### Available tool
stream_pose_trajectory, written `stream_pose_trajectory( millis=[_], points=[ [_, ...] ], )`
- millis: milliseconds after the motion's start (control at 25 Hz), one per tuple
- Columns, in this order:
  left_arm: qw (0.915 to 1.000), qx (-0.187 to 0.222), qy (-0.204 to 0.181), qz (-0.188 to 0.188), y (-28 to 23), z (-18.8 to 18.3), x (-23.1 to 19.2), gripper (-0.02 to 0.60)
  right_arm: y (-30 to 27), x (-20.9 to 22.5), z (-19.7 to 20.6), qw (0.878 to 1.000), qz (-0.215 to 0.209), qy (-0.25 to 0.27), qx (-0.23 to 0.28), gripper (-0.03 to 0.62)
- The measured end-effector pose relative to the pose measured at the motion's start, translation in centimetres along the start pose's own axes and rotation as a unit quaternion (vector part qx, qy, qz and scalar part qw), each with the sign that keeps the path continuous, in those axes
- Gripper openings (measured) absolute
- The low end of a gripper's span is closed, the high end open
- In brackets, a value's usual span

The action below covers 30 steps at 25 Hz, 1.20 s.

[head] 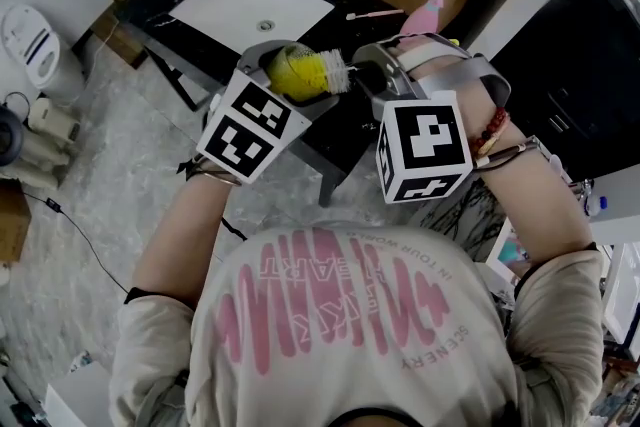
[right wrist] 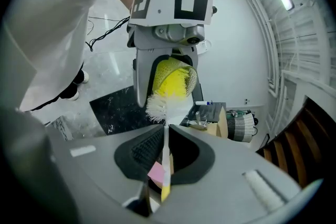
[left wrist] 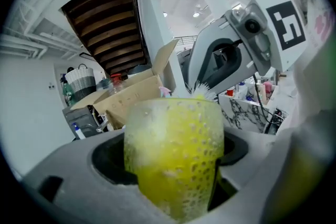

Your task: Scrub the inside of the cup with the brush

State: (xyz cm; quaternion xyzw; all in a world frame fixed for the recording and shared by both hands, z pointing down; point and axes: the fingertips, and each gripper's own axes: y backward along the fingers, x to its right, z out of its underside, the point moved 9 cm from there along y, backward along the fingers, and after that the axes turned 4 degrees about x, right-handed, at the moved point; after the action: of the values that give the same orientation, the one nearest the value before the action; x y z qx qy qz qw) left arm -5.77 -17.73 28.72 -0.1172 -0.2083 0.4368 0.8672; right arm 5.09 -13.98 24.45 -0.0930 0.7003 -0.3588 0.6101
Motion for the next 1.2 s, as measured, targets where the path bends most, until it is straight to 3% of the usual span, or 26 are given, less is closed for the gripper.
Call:
stream_pose_trajectory(
  millis=[200,360,920,1200],
  points=[
    [0.9988,-0.023,0.000,-0.043,-0.8,0.2,0.1,0.403,0.1,0.0,-0.6,1.000,0.008,0.003,-0.013,0.042],
    [0.9971,-0.041,-0.021,-0.060,-1.5,0.6,0.4,0.403,0.3,-0.3,-1.1,1.000,0.011,0.013,-0.022,0.043],
    [0.9930,-0.082,-0.066,-0.055,-3.5,0.4,1.2,0.402,1.3,-0.6,-1.2,0.998,0.010,0.050,-0.048,0.046],
    [0.9817,-0.129,-0.128,-0.056,-4.5,1.0,1.6,0.400,0.9,-0.5,-1.5,0.996,-0.003,0.078,-0.053,0.048]
  ],
)
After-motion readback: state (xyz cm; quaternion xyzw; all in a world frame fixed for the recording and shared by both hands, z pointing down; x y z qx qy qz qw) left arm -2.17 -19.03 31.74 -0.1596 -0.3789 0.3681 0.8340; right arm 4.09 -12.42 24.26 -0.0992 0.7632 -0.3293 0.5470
